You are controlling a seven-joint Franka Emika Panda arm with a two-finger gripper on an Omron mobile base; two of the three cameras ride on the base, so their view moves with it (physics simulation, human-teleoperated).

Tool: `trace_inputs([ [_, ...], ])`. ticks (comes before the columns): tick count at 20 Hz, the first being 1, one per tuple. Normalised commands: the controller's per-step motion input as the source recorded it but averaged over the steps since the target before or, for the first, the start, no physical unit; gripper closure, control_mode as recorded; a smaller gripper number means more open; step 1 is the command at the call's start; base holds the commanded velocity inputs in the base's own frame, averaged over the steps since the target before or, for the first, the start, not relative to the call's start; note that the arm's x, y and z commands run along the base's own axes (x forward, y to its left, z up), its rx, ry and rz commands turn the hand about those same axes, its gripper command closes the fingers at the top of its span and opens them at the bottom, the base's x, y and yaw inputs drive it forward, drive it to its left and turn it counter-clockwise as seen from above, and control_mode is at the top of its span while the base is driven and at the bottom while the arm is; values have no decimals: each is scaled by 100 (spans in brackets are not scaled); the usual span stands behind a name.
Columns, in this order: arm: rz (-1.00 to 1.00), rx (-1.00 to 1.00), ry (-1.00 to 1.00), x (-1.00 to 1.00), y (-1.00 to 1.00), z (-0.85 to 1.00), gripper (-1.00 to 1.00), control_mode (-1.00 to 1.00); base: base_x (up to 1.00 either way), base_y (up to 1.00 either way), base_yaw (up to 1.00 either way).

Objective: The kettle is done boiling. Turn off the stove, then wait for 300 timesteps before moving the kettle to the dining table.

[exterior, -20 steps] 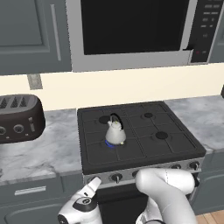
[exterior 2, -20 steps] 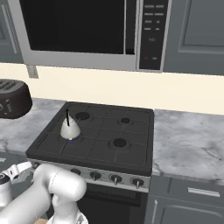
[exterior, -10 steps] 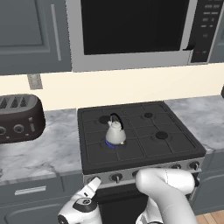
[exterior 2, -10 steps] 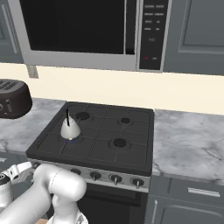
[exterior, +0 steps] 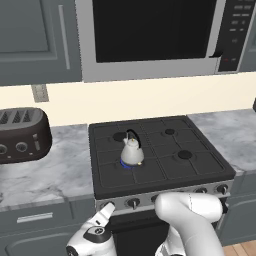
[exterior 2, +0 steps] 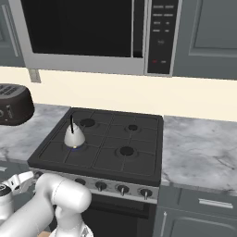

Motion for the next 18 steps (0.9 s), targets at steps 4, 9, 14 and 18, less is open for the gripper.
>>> trace_inputs([
  [4, 0, 1, 0, 17, -1, 0, 100, -100, 0, 0, 0],
  [9, 0, 0, 0, 16, -1, 0, 100, -100, 0, 0, 0],
  [14, 0, 6, 0, 10, -38, 19, 100, -100, 0, 0, 0],
  [18, 0, 4, 0, 0, -30, 22, 100, -100, 0, 0, 0],
])
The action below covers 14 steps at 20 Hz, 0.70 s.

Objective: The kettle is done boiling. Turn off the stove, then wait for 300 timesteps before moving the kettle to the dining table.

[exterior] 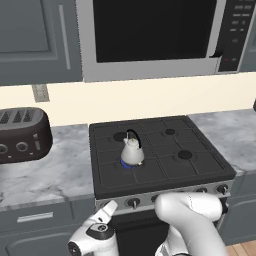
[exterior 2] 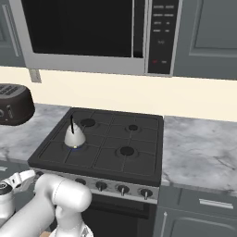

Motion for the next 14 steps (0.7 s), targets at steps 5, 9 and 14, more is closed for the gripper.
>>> trace_inputs([
  [5, 0, 1, 0, 0, -17, 8, 100, -100, 0, 0, 0],
  [9, 0, 0, 0, 0, 0, -1, 100, -100, 0, 0, 0],
  [14, 0, 8, 0, 0, -2, -2, 100, -100, 0, 0, 0],
])
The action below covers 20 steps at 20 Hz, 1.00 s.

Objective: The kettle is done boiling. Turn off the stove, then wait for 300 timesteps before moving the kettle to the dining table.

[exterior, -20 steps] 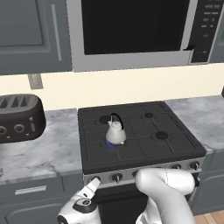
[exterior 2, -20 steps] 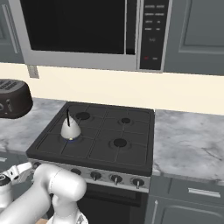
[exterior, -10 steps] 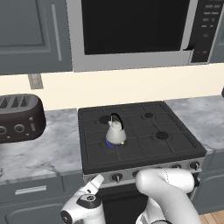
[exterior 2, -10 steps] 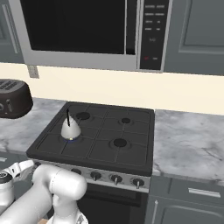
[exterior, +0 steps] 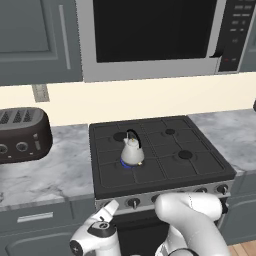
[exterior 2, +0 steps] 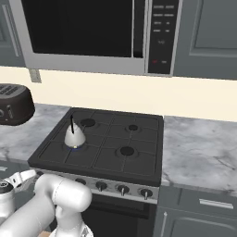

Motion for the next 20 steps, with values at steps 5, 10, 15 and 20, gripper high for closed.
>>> trace_inputs([
  [5, -1, 17, 0, 0, -4, -2, 100, -100, 0, 0, 0],
  [10, -3, 21, 0, 0, -10, -1, 100, -100, 0, 0, 0],
  [15, -5, 18, 0, 0, -17, 0, 100, -100, 0, 0, 0],
  [20, -6, 18, 0, 0, -24, -7, 100, -100, 0, 0, 0],
])
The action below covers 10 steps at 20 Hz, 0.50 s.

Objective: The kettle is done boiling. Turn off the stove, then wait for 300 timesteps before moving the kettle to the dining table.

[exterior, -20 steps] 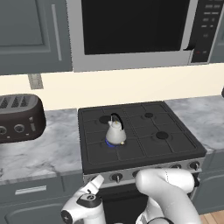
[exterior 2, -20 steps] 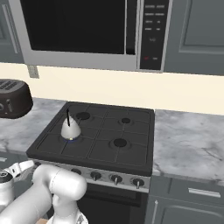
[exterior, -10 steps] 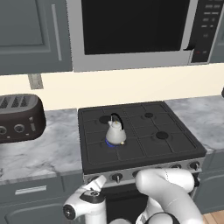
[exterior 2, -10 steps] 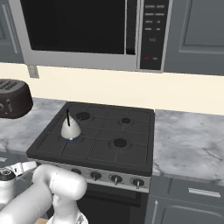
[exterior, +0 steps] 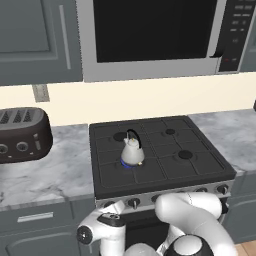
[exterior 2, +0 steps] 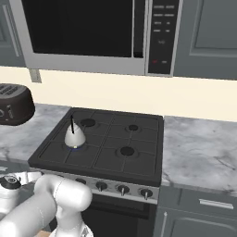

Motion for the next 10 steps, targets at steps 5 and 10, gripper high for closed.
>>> trace_inputs([
  [5, -6, 18, 0, 0, -24, -6, 100, -100, 0, 0, 0],
  [10, -6, 19, 0, 0, -24, -5, 100, -100, 0, 0, 0],
])
